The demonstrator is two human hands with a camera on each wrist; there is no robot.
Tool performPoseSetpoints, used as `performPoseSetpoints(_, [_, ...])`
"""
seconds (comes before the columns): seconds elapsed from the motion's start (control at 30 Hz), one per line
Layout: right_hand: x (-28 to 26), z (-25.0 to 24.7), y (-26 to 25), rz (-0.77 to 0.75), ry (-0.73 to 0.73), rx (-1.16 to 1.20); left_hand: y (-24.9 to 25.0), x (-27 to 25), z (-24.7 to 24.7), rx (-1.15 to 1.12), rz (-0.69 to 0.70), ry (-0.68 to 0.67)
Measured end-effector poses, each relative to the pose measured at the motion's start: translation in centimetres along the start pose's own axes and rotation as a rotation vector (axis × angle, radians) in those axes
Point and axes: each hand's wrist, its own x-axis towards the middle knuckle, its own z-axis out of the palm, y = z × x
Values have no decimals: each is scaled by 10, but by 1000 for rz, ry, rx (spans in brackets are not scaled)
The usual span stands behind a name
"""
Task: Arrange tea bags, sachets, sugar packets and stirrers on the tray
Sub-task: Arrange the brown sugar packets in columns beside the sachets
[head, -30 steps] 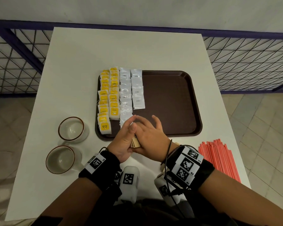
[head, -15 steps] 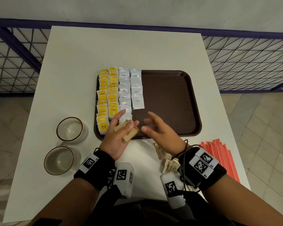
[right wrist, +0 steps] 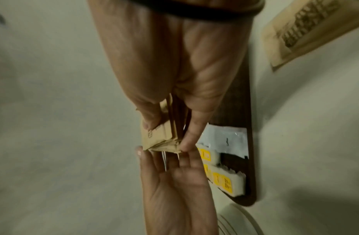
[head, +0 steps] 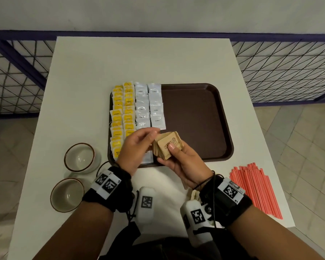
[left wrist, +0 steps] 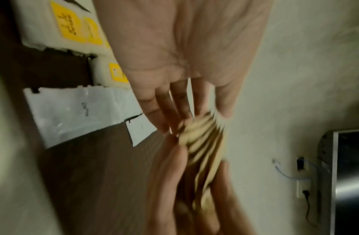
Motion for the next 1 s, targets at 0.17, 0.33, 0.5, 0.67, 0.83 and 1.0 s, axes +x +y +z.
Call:
performPoseSetpoints(0.17, [14, -11, -20, -54, 24, -50, 23, 32, -10, 256, -23, -165])
performPoseSetpoints(0.33, [48, -20, -35, -128, 92, 6, 56, 91, -5, 541, -70, -365])
performPoseSetpoints(0.5, [105, -26, -56, -199, 242, -19, 70, 169, 8, 724, -69, -399])
performPoseSetpoints(0.67, [155, -31, -75, -227, 345, -20, 74, 230, 13, 887, -42, -410])
performPoseSetpoints(0.83, [188, -39, -82, -193, 392, -59, 72, 267, 15, 1125, 3, -431])
performPoseSetpoints(1.0, [203, -44, -83, -188, 384, -120, 68, 285, 20, 1464, 82, -376])
